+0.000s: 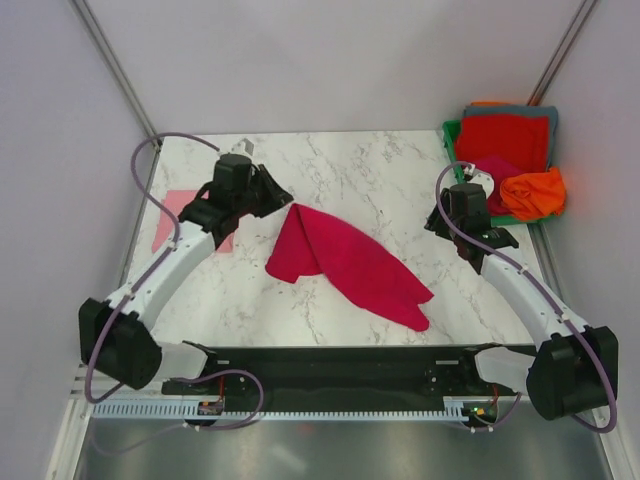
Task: Fold and stack the t-shirts
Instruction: Flatten the tshirt out
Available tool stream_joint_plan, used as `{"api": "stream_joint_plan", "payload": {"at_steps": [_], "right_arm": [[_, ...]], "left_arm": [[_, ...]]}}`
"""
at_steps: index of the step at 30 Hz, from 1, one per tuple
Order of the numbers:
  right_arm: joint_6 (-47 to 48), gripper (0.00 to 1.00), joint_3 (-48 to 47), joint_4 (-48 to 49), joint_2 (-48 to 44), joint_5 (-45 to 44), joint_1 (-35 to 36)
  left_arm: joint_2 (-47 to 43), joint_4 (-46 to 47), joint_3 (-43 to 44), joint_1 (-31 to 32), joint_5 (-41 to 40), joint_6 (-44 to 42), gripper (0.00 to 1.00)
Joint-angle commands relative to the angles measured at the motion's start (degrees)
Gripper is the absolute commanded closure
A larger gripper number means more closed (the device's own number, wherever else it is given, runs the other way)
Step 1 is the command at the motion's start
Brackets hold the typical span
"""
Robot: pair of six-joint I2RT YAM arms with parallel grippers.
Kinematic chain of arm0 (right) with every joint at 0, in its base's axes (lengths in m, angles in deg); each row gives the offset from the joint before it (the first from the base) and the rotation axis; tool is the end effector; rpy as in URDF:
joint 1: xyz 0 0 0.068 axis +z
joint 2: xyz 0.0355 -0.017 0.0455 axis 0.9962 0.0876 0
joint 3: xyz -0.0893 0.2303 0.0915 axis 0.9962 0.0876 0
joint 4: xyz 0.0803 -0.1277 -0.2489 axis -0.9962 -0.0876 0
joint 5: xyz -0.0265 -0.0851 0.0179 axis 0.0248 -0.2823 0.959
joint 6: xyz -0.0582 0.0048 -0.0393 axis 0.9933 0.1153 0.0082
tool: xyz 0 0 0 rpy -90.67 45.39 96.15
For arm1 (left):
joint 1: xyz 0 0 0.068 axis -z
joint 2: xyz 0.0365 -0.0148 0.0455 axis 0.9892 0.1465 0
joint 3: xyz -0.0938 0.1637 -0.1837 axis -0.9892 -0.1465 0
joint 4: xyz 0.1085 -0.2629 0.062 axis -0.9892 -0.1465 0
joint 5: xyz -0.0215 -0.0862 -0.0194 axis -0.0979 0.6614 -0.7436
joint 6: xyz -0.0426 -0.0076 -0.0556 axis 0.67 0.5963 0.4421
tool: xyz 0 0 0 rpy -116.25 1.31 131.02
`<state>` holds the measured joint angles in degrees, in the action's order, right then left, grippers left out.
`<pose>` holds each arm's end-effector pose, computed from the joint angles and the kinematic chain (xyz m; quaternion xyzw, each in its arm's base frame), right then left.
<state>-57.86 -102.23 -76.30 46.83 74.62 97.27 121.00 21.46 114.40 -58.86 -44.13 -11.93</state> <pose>0.3047 0.0525 0.2395 0.1870 0.8716 0.0579 0.4494 0.3224 -0.1398 0.3286 -0.1272 0.8432 -0.3094 0.4209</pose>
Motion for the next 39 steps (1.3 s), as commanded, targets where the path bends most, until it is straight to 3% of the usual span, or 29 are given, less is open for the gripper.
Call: {"api": "stream_joint_plan", "payload": {"at_steps": [1, 3, 11, 14, 15, 18, 21, 25, 27, 30, 39], "right_arm": [[1.23, 0.45, -0.07, 1.27, -0.51, 2.11, -0.25], [2.90, 0.45, -0.95, 0.57, 0.36, 4.65, -0.25], [8.71, 0.48, -6.31, -10.92, 0.64, 8.35, -0.25], [9.59, 0.47, -7.19, -15.76, -0.15, 6.69, -0.25], [9.50, 0.47, -6.58, -16.56, -0.68, 6.25, -0.25], [7.13, 0.51, -4.92, -17.45, -2.26, 6.42, -0.17], [4.24, 0.60, -5.35, -18.24, -3.23, 8.61, -0.08], [0.56, 0.57, 0.61, -16.14, -7.27, 11.08, 0.45], [-2.35, 0.57, 6.30, -14.90, -10.34, 7.49, 0.45], [-7.01, 0.57, 10.90, -13.76, -11.58, 4.23, 0.54], [-14.93, 0.56, 14.86, -10.94, -7.46, 3.44, 3.34]], "left_arm": [[3.75, 7.82, -1.56, -0.04, -2.62, 0.11, 0.66], [7.44, 5.10, 1.41, -0.04, -3.23, -0.86, 0.44], [7.20, 2.71, 1.00, 2.42, -4.03, -6.40, 0.26], [7.72, 2.71, -1.72, 2.33, -6.49, -5.79, 0.10], [7.98, 2.89, -2.26, 1.81, -7.01, -5.00, 0.00], [8.69, 6.74, -5.85, -0.65, -2.12, -3.59, 0.00], [8.17, 18.49, -12.26, -0.92, 3.94, -3.76, 0.01], [8.25, 38.08, -21.32, -0.92, 8.00, -4.82, 0.03], [7.64, 41.37, -23.88, -1.45, 12.29, -3.76, 0.05], [6.67, 44.19, -25.11, -0.75, 12.14, -4.99, 0.07], [5.88, 47.10, -27.40, -0.75, 12.93, -3.41, 0.09]]}}
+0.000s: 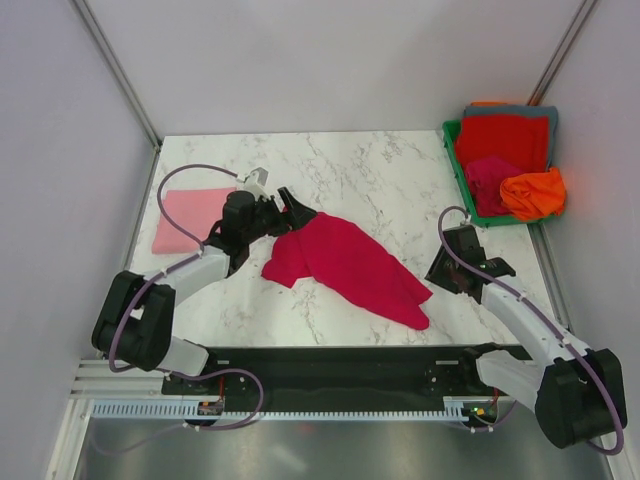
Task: Fold and stack the t-shirts
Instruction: Flatten the tshirt out
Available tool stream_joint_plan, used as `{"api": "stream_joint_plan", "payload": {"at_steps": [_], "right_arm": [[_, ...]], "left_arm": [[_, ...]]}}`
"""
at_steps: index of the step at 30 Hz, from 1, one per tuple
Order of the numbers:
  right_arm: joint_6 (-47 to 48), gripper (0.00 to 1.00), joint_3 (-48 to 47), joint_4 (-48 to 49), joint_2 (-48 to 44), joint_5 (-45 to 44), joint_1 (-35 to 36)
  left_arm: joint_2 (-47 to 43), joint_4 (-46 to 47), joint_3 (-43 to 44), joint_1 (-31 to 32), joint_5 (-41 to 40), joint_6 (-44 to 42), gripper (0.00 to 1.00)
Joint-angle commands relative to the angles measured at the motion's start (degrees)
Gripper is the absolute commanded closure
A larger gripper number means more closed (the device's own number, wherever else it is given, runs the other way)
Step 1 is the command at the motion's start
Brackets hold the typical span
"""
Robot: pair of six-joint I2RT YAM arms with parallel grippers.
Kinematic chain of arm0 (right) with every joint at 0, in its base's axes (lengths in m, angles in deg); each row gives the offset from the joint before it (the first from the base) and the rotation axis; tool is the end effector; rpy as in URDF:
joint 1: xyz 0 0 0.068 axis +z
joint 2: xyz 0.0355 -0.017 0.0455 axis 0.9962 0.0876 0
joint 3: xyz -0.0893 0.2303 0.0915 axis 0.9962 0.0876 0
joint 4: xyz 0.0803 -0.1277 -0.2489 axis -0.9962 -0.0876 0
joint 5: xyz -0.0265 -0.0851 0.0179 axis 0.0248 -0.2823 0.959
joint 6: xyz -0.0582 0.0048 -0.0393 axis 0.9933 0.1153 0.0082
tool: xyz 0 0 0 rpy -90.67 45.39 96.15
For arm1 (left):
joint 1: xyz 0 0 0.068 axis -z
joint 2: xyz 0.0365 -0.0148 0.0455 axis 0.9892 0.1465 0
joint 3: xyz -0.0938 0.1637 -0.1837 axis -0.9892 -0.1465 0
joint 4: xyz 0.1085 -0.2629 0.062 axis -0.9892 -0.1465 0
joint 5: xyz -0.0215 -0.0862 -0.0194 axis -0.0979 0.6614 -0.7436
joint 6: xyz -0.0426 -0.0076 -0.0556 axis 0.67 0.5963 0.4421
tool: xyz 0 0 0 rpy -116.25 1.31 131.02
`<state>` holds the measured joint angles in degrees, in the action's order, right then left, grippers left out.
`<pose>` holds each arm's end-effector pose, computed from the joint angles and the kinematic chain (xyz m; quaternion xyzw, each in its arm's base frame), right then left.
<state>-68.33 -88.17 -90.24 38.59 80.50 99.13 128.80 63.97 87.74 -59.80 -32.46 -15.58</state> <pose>0.2340 0.0510 0.1638 0.2343 0.9279 0.0706 0.2812 0.3266 -0.1477 0.1888 -0.0399 0.8094 -0.3891 0.4379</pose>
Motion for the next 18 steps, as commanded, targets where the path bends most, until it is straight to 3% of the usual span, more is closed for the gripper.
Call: {"api": "stream_joint_plan", "payload": {"at_steps": [1, 18], "right_arm": [[-5.16, 0.56, 1.25, 2.91, 0.96, -4.54, 2.19], [-9.74, 0.55, 8.11, 9.06, 4.92, -4.20, 3.77]], "left_arm": [[-2.19, 4.59, -0.91, 0.19, 1.17, 0.15, 0.09], [-3.86, 4.59, -1.70, 0.19, -0.06, 0.41, 0.09]]}}
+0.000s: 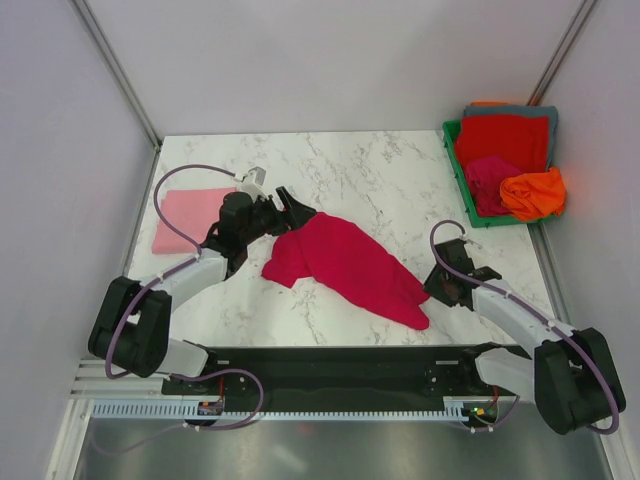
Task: Fold and stack the t-shirts
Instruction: Flatten the tshirt out
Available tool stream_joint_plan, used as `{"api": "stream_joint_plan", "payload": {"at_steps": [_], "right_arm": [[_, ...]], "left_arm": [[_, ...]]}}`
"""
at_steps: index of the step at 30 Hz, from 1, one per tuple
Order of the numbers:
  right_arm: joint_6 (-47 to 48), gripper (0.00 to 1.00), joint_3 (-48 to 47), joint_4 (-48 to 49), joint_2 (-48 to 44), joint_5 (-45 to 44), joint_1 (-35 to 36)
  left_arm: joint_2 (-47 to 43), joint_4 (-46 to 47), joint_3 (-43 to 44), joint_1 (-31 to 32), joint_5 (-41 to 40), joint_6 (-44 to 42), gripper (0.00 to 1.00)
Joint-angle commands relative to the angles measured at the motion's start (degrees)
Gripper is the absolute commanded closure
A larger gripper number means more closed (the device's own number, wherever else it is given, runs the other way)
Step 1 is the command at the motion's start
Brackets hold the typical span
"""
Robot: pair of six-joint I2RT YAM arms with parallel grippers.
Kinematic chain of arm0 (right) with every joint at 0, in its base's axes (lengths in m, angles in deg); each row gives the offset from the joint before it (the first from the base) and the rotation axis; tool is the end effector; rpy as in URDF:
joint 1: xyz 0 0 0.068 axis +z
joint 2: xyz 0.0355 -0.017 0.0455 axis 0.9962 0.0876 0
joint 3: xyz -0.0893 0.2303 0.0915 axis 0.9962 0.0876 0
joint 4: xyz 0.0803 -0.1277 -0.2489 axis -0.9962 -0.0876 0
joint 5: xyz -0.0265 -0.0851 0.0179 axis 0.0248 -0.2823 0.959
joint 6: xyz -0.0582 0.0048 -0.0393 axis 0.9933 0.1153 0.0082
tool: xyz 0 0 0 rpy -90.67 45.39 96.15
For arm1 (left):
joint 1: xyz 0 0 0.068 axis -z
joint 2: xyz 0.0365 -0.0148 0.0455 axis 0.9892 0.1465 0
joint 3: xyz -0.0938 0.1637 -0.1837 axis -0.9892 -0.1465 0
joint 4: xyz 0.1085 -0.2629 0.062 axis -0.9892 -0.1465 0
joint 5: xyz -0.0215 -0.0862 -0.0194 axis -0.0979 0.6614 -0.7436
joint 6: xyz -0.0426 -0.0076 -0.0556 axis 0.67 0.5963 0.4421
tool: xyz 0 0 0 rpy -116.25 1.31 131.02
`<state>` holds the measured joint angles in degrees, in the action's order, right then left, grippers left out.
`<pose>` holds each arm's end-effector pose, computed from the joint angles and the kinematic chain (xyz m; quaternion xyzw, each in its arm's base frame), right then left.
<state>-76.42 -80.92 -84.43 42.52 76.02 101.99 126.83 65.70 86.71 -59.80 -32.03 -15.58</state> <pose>0.2207 0.0547 0.1141 0.2847 0.9231 0.0398 0.2553 0.3220 -0.1463 0.1973 -0.0330 0.7963 -0.3993 0.4532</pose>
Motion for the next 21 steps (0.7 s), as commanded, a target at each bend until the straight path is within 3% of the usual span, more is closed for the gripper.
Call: {"api": "stream_joint_plan", "payload": {"at_steps": [1, 6, 9, 12, 21], "right_arm": [[-1.82, 0.55, 0.94, 3.77, 1.33, 0.36, 1.09], [-2.18, 0.61, 1.38, 5.45, 3.09, 0.71, 1.35], [-2.00, 0.75, 1.99, 7.47, 4.15, 1.24, 1.44], [-1.48, 1.00, 1.38, 8.17, 5.47, 0.98, 1.35], [-0.60, 1.00, -2.92, 5.98, -0.06, -0.60, 1.35]], "left_arm": [[-1.89, 2.77, -0.67, 0.19, -0.58, 0.33, 0.09], [-1.98, 2.77, -0.67, 0.19, -0.67, 0.50, 0.09], [-2.07, 2.68, -0.67, 0.19, -0.58, 0.42, 0.09], [-2.42, 2.60, -0.85, 0.10, -0.67, 0.33, 0.09], [-2.51, 2.68, -0.67, 0.19, -0.32, 0.33, 0.09]]}}
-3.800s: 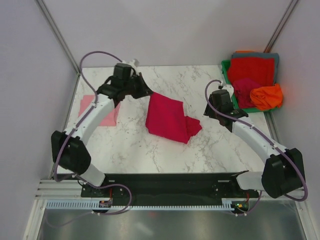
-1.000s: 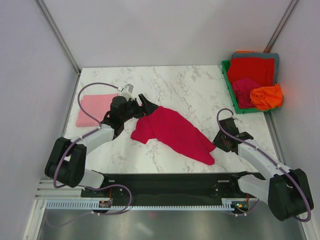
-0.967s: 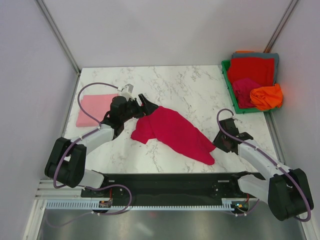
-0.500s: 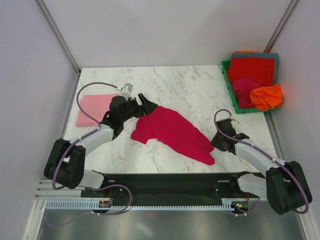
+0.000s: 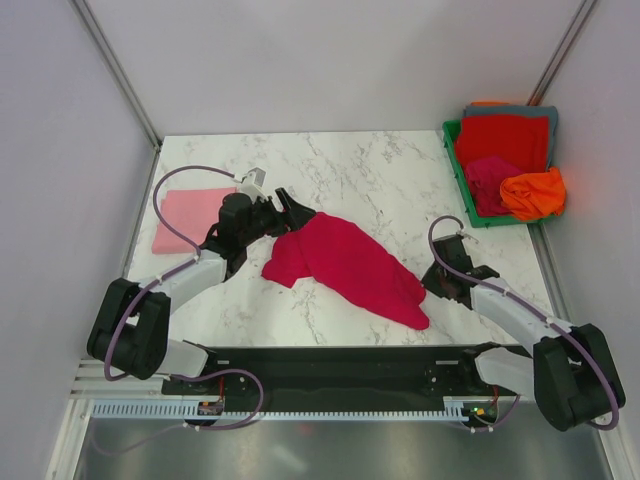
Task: Fold and stack the t-shirts
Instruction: Flatten the tshirt out
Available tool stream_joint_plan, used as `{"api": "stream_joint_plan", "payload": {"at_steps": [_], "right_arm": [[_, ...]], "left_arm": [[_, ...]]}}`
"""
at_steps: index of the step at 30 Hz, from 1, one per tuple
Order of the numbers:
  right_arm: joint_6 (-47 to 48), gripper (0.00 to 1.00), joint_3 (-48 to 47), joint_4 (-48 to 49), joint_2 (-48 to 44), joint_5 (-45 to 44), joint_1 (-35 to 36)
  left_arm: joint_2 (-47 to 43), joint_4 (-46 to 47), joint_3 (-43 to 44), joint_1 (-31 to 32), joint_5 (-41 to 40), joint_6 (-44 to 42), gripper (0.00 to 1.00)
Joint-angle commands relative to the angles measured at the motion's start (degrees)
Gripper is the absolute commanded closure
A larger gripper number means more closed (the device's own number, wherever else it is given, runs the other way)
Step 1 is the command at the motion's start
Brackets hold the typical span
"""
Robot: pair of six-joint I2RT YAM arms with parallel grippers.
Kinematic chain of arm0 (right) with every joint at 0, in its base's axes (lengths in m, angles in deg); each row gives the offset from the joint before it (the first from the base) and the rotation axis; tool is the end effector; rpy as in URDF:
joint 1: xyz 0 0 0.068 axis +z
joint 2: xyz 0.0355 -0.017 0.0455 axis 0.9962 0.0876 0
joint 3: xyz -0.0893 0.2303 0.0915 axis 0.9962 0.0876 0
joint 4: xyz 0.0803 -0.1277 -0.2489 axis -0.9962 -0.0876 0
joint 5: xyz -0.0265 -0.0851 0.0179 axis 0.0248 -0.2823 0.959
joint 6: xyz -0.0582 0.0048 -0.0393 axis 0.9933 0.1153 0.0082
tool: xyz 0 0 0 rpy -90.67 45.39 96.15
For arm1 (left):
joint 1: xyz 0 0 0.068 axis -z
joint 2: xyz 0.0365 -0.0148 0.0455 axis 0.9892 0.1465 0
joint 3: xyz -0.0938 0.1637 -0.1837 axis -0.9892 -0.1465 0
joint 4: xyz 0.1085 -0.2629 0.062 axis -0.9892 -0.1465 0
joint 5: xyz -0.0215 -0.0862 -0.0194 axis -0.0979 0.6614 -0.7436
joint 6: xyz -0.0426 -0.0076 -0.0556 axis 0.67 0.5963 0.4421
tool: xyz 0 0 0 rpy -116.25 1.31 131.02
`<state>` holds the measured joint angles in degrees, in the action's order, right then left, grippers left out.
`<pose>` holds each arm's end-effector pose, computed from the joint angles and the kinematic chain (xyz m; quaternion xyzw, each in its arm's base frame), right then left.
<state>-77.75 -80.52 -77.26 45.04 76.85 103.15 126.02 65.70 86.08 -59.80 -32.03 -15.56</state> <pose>0.2312 0.0639 0.1104 0.2855 0.9138 0.0719 0.2797 0.3192 -0.1452 0.1979 -0.0328 0.7954 -0.3999 0.4543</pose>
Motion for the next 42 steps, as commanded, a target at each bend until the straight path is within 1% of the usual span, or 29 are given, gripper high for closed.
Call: {"api": "stream_joint_plan", "payload": {"at_steps": [1, 4, 7, 8, 9, 10, 13, 14, 15, 16, 18, 19, 20, 22, 23, 24, 26, 27, 28, 29, 30, 31, 33, 34, 35, 37, 39, 40, 42], "right_arm": [[1.35, 1.00, -4.97, -2.15, -3.45, -1.78, 0.28], [3.36, 1.00, -8.49, -4.52, -4.08, -3.45, 0.11], [5.83, 1.00, -16.74, -8.74, -2.94, -5.56, -0.33], [6.79, 1.00, -22.42, -10.14, -2.41, -6.17, -0.59], [7.50, 1.00, -25.70, -12.59, -1.80, -6.44, -1.12], [8.20, 1.00, -32.87, -13.84, -0.31, -6.53, -1.47], [11.45, 1.00, -44.94, -17.80, 3.72, -5.22, -1.91], [13.20, 1.00, -53.25, -18.06, 4.88, 0.01, -1.91], [15.39, 1.00, -57.42, -18.33, 6.02, 3.19, -1.91], [15.59, 1.00, -65.38, -19.11, 8.38, 6.70, -2.00], [15.33, 1.00, -73.24, -21.31, 10.76, 15.84, -1.74], [15.24, 1.00, -80.42, -22.28, 13.04, 18.23, -1.30], [15.07, 1.00, -83.62, -23.33, 14.02, 22.43, -1.04], [15.15, 1.00, -88.90, -24.92, 14.47, 25.01, -0.60], [15.33, 1.00, -89.01, -25.27, 13.77, 25.02, -0.60], [15.59, 1.00, -88.49, -25.97, 12.63, 21.98, -0.60], [16.64, 1.00, -82.19, -26.15, 6.67, 15.91, -0.60], [16.65, 1.00, -79.03, -25.98, 1.77, 7.79, -0.68], [16.73, 1.00, -71.86, -25.98, -0.80, 3.70, -0.60], [16.30, 1.00, -68.05, -25.80, -3.35, -0.16, -0.68], [15.95, 1.00, -64.18, -25.19, -8.16, -4.38, -0.77], [15.59, 1.00, -56.57, -24.84, -10.38, -10.43, -0.77], [13.84, 1.00, -49.94, -24.75, -16.34, -16.09, -0.77], [13.14, 1.00, -44.25, -24.75, -18.47, -20.29, -0.68], [10.95, 1.00, -41.76, -24.75, -20.32, -21.81, -0.77], [9.53, 1.00, -36.31, -24.40, -25.33, -24.19, -0.77], [8.65, 1.00, -33.74, -23.70, -28.49, -25.60, -0.68], [8.47, 1.00, -32.17, -23.61, -29.12, -25.95, -0.68], [8.12, 1.00, -31.19, -23.43, -29.65, -27.10, -0.68]], "left_arm": [[-1.61, 2.68, -0.13, 0.11, -0.32, 0.31, 0.09], [-1.96, 2.68, -0.30, 0.10, -0.32, 0.39, 0.09], [-2.31, 2.77, -0.48, 0.10, -0.58, 0.22, 0.09], [-2.31, 2.86, -0.57, 0.10, -0.50, 0.22, 0.09], [-2.31, 2.86, -0.48, 0.10, -0.49, 0.22, 0.09], [-2.14, 2.95, -0.48, 0.10, -0.49, 0.30, 0.09], [-2.14, 3.03, -0.48, 0.10, -0.41, 0.22, 0.10], [-2.22, 3.03, -0.48, 0.10, -0.49, 0.30, 0.10], [-2.23, 3.03, -0.48, 0.10, -0.41, 0.22, 0.10], [-2.31, 3.03, -0.57, 0.10, -0.49, 0.30, 0.10], [-2.58, 3.04, -0.83, 0.11, -0.84, 0.22, 0.10], [-2.75, 3.03, -0.92, 0.10, -0.93, 0.22, 0.10], [-2.93, 3.12, -1.01, 0.19, -1.28, 0.13, 0.10], [-3.28, 3.12, -1.18, 0.19, -1.46, 0.04, 0.10], [-3.54, 3.12, -1.36, 0.11, -1.55, 0.04, 0.10], [-3.98, 3.12, -1.71, 0.10, -1.64, 0.04, 0.10], [-4.51, 3.47, -2.23, 0.19, -2.42, 0.04, 0.10], [-4.77, 3.65, -2.67, 0.19, -2.60, 0.13, 0.10], [-5.04, 3.82, -2.76, 0.11, -2.60, 0.13, 0.10], [-4.95, 4.09, -2.85, 0.10, -2.52, 0.22, 0.10], [-4.86, 4.18, -2.77, 0.10, -2.43, 0.22, 0.10], [-4.69, 4.26, -2.76, 0.19, -2.25, 0.22, 0.10], [-4.25, 4.44, -2.33, 0.19, -1.64, 0.22, 0.10], [-3.72, 4.44, -2.24, 0.19, -1.20, 0.22, 0.10], [-3.28, 4.53, -1.98, 0.19, -0.24, 0.22, 0.10], [-2.06, 4.62, -0.75, 1.24, 0.82, -0.57, 0.10], [-0.12, 3.22, 1.61, 2.91, 1.09, -2.75, 0.10], [0.58, 1.64, 2.85, 5.53, 0.48, -3.99, 0.10], [3.56, -1.78, 7.50, 8.70, -2.94, -7.68, 0.10]]}}
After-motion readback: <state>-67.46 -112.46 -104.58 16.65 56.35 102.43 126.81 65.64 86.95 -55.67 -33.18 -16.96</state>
